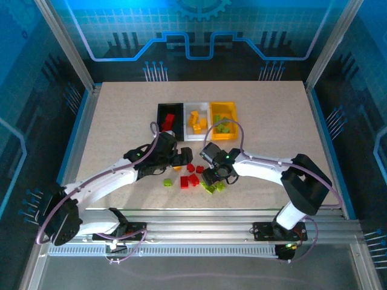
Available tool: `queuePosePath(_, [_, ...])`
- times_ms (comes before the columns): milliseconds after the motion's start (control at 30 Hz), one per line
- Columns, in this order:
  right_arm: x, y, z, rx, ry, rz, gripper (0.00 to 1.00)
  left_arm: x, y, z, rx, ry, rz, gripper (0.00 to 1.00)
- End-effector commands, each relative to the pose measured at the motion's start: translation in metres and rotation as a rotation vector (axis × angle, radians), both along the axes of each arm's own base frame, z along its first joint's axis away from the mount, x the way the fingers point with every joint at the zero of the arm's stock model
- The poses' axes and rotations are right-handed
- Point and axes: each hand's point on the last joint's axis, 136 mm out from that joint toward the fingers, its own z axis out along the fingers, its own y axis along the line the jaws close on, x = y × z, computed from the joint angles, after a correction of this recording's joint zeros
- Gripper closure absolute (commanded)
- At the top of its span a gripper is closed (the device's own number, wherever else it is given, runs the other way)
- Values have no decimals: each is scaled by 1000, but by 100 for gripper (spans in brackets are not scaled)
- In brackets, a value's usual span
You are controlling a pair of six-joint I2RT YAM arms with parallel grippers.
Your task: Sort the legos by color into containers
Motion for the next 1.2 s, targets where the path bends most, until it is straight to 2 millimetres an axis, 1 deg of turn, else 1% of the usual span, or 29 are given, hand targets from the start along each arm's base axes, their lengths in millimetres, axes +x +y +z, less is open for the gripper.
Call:
queuePosePath(0, [11, -1, -1, -60, -34, -5, 33, -7, 8, -1, 11, 6, 24, 1])
queuePosePath(133, [19, -2, -8, -63, -38, -36, 39, -8, 8, -3, 15, 10, 21, 1])
queuePosePath(300, [26, 2, -8, -19, -28, -45, 57, -10, 11, -7, 31, 20, 25, 1])
queuePosePath(367, [27, 0, -8, -19, -24, -50, 63, -10, 13, -7, 36, 19, 26, 1])
queuePosePath(433, [29, -3, -4, -13, -34, -65, 67, -11, 15, -8, 45, 19, 28, 1])
queuePosePath(533, [34, -6, 15, 26, -73, -82, 70, -12, 20, -9, 60, 12, 38, 1])
queuePosePath(600, [40, -5, 34, 61, -109, -84, 71, -13, 25, -10, 72, 8, 49, 1])
queuePosePath(667, [49, 3, 61, 104, -163, -60, 71, -15, 30, -12, 88, 6, 61, 1])
queuePosePath(700, [55, 9, 74, 122, -189, -47, 71, -16, 32, -13, 94, 6, 68, 1])
queuePosePath(767, [70, 19, 94, 154, -223, -39, 71, -18, 36, -16, 101, 13, 74, 1])
queuePosePath(800, [80, 24, 101, 175, -232, -45, 71, -20, 37, -18, 101, 17, 76, 1])
queuePosePath(900, [110, 41, 112, 223, -260, -72, 71, -25, 39, -21, 95, 28, 78, 1])
queuePosePath(1000, [143, 55, 112, 221, -299, -94, 70, -28, 42, -21, 93, 34, 82, 1])
queuePosePath(1067, [166, 58, 109, 211, -313, -130, 70, -31, 43, -21, 93, 40, 82, 1])
queuePosePath(1167, [196, 56, 103, 209, -315, -188, 70, -36, 46, -23, 97, 50, 84, 1])
